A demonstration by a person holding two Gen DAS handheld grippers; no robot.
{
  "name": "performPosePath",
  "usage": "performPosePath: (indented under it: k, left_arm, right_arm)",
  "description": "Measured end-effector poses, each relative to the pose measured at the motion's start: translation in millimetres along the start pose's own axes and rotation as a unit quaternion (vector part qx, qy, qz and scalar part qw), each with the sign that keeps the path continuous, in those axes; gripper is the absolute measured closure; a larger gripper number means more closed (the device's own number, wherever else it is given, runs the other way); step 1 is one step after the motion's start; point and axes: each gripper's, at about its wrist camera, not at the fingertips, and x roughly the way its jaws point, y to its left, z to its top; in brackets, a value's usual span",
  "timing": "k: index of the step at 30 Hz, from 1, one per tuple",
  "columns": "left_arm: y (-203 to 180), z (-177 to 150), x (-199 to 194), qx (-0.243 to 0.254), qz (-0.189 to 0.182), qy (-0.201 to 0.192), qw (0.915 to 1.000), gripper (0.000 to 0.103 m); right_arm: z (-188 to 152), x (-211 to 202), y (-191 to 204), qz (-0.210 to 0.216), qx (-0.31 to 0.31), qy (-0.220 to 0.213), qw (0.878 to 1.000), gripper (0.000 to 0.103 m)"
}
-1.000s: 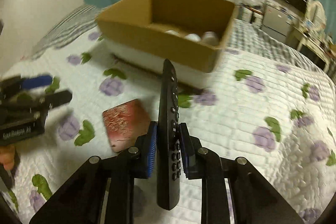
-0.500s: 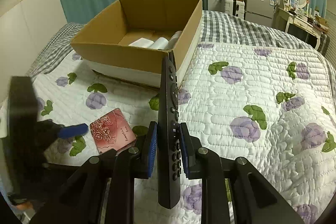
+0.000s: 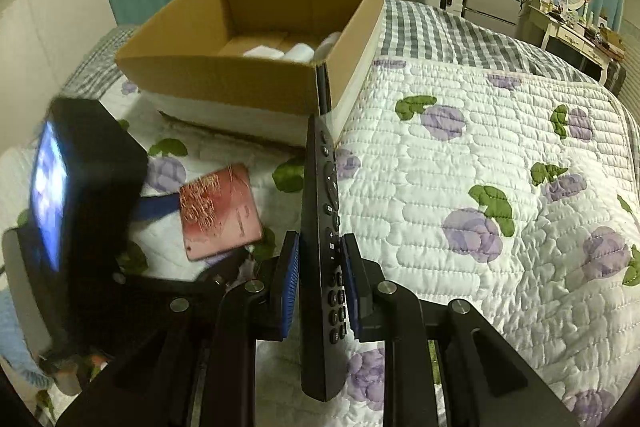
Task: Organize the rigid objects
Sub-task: 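Grasp the black remote with the right tool while the left tool grasps the red card case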
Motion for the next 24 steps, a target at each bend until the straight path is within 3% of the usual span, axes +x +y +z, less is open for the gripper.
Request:
performPosePath:
  k: [3,11,15,18,21,24]
  left_arm:
    - [5.1,-4.6,-8.8,-0.005,-0.006,-0.014,0.9999,0.027]
    - [17.4,-4.4,-48.9,-0.005,0.025,-0.09,0.9956,0.032]
    - [15.3,-7.2,-39.8,0.002,-0.011,-0.065,0.9978,0.031]
    - [-1.1,-16.6,-30.2,0.054,-0.053,-0.029,0.9967,0.029]
    - [-12.0,-15.2,-24.8,0.085,-0.011,-0.026,0.996,0.028]
    - [-6.4,-9.7,-20.5,0.073,0.014,-0.025,0.9969,0.027]
  right_arm:
    - [-1.3,0.0,1.0,-0.003,-0.003,0.0,1.0,0.083]
    - [-1.1,-0.1,0.7,-0.004,-0.004,0.001,1.0,0.083]
    - [-1.1,-0.1,1.0,-0.004,-0.004,0.001,1.0,0.083]
    - [-1.0,1.2,0.8,-0.003,-0.003,0.002,1.0,0.083]
    - [-0.9,1.6,-0.2,-0.001,0.0,0.004,1.0,0.083]
    - [-1.1,1.6,-0.4,0.0,0.0,0.005,1.0,0.083]
